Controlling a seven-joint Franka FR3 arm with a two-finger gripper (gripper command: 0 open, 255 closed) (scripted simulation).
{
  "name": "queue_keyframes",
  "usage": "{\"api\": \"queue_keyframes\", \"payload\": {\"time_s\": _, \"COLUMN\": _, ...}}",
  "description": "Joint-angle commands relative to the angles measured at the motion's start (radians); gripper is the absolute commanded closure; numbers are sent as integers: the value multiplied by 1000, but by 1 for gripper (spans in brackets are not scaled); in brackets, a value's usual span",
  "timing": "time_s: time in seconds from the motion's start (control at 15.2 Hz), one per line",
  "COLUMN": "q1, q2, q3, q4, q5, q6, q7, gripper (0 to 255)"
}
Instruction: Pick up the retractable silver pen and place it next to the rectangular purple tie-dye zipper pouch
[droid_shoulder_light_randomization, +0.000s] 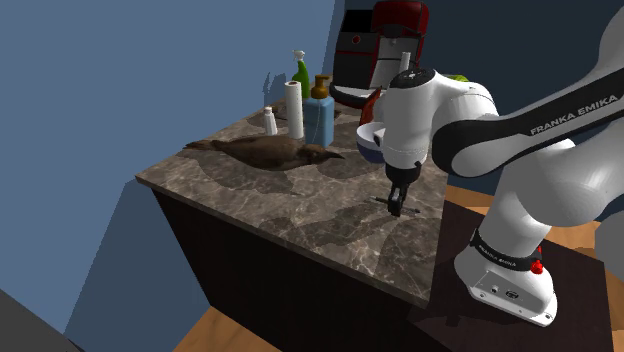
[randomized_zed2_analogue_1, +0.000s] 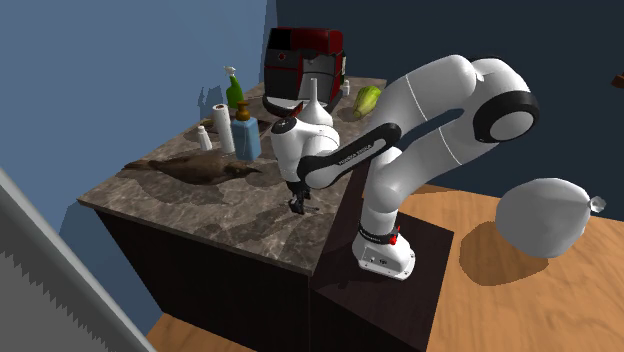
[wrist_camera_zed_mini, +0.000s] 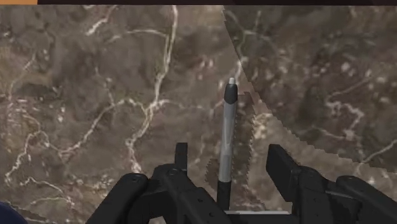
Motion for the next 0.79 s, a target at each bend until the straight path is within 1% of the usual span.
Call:
{"api": "queue_keyframes", "payload": {"time_s": 0.0, "q1": -1, "q2": 1, "q3": 0, "q4": -1, "q5": -1, "q6": 0, "q7": 0, "gripper": 255}}
{"api": "queue_keyframes", "payload": {"time_s": 0.53, "q1": -1, "q2": 1, "q3": 0, "q4": -2, "q5": -1, "q6": 0, "q7": 0, "gripper": 255}}
{"api": "queue_keyframes", "payload": {"time_s": 0.73, "q1": 0, "q2": -33, "q3": -11, "q4": 24, "q5": -5, "q6": -57, "q7": -10, "gripper": 255}}
